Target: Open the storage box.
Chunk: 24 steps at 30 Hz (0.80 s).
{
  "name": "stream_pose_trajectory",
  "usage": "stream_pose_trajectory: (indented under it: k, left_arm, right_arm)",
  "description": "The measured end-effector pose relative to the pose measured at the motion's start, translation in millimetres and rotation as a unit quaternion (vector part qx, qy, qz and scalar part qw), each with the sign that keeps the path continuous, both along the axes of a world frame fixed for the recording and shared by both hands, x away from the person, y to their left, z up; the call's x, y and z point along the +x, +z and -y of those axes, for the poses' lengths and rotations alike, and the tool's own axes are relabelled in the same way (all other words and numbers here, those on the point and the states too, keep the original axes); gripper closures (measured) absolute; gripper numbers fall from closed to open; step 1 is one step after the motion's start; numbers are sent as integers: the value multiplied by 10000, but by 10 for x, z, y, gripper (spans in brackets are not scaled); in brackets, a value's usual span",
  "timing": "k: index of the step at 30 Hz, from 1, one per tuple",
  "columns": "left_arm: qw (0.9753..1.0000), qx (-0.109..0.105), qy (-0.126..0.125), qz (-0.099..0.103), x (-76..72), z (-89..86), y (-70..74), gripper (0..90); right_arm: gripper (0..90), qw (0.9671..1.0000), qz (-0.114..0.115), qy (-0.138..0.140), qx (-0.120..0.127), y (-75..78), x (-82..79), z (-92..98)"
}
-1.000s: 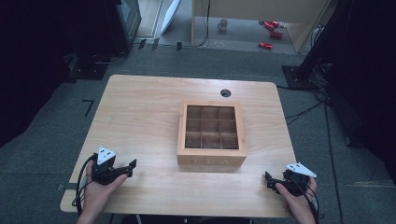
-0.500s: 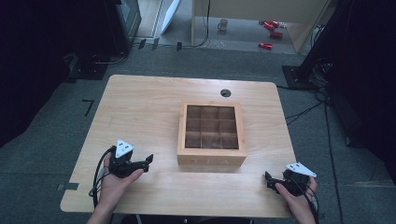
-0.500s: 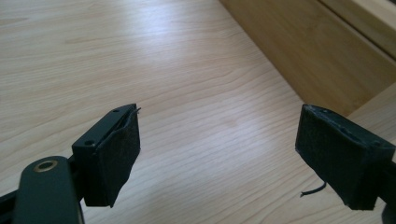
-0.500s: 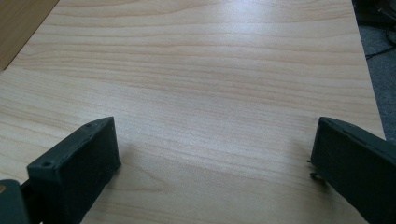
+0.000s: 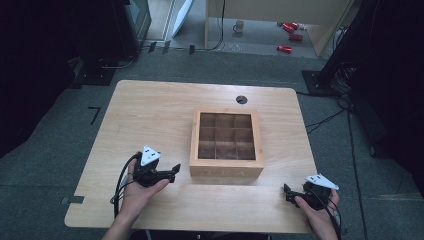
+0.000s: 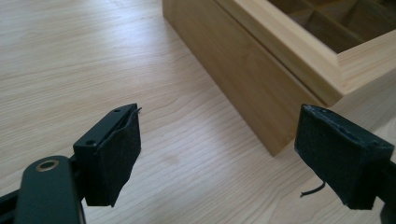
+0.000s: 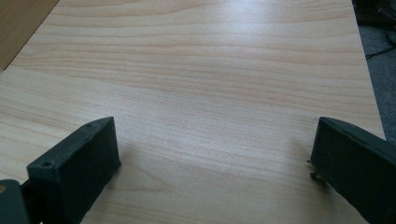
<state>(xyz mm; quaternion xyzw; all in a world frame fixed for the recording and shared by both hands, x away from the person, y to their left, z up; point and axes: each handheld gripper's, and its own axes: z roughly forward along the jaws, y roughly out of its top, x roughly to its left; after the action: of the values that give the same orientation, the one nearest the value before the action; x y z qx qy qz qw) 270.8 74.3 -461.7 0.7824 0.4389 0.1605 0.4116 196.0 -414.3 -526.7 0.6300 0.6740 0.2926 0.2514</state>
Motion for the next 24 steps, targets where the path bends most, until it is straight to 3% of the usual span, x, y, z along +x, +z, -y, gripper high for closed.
stream_pose_trajectory:
  k: [10, 14, 17, 24]
  left_arm:
    - [9995, -128, -298, -8, -43, 131, 19, 152]
    - [9987, -242, -438, -47, -64, 188, 8, 158]
    - [9984, -258, -505, -83, -66, 252, -28, 201]
    - [9972, -230, -688, -160, -76, 414, -127, 316]
  right_arm:
    - [6, 10000, 7, 2, -13, 0, 1, 0]
    - [50, 9998, 32, 83, -151, 26, -9, -31]
    - [58, 9999, 54, 54, -149, 52, -6, -57]
    - [68, 9991, 378, 32, 168, 212, -4, -133]
